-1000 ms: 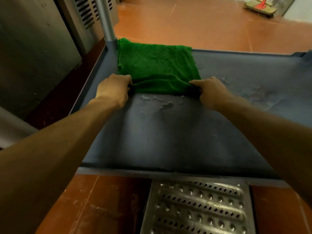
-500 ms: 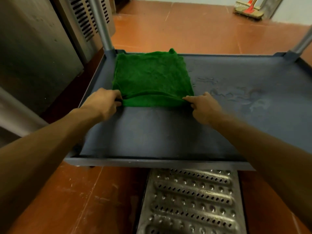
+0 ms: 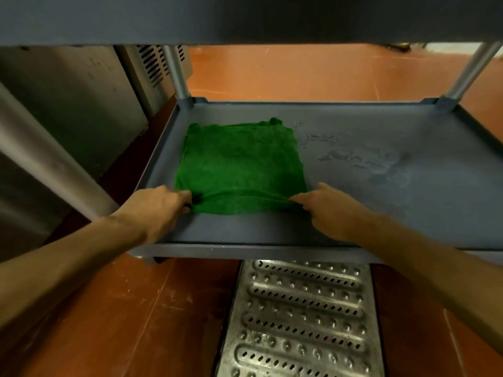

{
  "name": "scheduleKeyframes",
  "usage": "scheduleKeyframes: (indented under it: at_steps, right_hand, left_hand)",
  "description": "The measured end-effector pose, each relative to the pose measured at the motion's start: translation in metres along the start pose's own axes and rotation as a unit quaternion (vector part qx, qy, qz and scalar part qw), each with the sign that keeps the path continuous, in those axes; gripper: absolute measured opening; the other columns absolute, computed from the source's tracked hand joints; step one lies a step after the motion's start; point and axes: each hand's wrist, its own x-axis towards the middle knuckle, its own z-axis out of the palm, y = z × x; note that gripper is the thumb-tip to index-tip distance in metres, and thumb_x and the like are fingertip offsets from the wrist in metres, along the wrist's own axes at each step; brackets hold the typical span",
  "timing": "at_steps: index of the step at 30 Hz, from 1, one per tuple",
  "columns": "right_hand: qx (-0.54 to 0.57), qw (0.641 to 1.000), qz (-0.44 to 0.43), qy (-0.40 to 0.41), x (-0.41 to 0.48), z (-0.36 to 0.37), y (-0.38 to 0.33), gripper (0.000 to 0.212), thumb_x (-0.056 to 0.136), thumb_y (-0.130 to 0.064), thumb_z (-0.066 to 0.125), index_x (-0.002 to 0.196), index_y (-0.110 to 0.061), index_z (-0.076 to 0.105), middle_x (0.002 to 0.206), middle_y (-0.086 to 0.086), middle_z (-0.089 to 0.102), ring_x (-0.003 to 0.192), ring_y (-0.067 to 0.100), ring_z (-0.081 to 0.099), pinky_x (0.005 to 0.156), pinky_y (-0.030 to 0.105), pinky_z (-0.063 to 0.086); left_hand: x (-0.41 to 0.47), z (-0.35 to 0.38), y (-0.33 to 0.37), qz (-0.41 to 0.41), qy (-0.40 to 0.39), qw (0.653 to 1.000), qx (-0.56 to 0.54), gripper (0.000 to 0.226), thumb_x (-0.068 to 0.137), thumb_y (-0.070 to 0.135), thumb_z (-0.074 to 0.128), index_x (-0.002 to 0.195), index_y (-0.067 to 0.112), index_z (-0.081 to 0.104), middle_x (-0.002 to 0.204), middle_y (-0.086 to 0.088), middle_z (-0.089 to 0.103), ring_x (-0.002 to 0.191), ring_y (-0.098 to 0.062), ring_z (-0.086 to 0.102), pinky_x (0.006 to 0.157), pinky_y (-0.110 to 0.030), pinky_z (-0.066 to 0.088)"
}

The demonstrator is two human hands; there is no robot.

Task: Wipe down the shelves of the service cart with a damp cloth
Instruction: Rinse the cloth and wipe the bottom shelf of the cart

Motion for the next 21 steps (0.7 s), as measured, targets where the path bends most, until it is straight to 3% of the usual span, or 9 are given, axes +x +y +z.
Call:
scheduleKeyframes:
  at_steps: [8,15,18,21]
  right_hand:
    - [-0.014,0.998,-0.063,0.007,-0.058,0.006,-0.011,0.066,0.092,0.000,0.045,0.149,-0.031,0.035,0.121,-0.005,0.061,0.102,0.012,0.042,0.086,0.033,0.047]
    - [-0.009,0.995,-0.099,0.029,-0.101,-0.011,-0.016,0.060,0.097,-0.006,0.046,0.148,-0.037,0.033,0.125,-0.018,0.052,0.102,0.001,0.034,0.087,0.023,0.041]
    - [0.016,0.993,-0.113,0.009,-0.119,-0.023,-0.022,0.051,0.101,-0.013,0.041,0.142,-0.042,0.036,0.119,-0.023,0.050,0.100,-0.001,0.036,0.086,0.021,0.039]
    - [0.064,0.987,-0.146,0.005,-0.133,-0.038,-0.029,0.039,0.098,-0.030,0.033,0.129,-0.049,0.048,0.107,-0.026,0.056,0.099,0.000,0.045,0.084,0.022,0.041]
  left_hand:
    - [-0.055,-0.012,0.015,0.010,-0.057,0.997,-0.051,0.014,0.101,0.026,0.041,0.111,0.028,0.051,0.106,0.007,0.058,0.089,-0.009,0.059,0.081,-0.034,0.053]
    - [-0.098,-0.037,0.025,0.040,-0.089,0.989,-0.110,0.015,0.102,0.031,0.042,0.111,0.032,0.054,0.109,0.016,0.054,0.095,0.000,0.056,0.089,-0.029,0.052]
    - [-0.114,-0.054,0.020,0.024,-0.136,0.974,-0.179,0.023,0.096,0.050,0.040,0.107,0.040,0.057,0.107,0.018,0.058,0.096,0.003,0.057,0.091,-0.028,0.051]
    - [-0.124,-0.065,0.002,-0.011,-0.143,0.965,-0.219,0.044,0.073,0.079,0.030,0.107,0.059,0.050,0.116,0.026,0.055,0.104,0.002,0.056,0.094,-0.026,0.049]
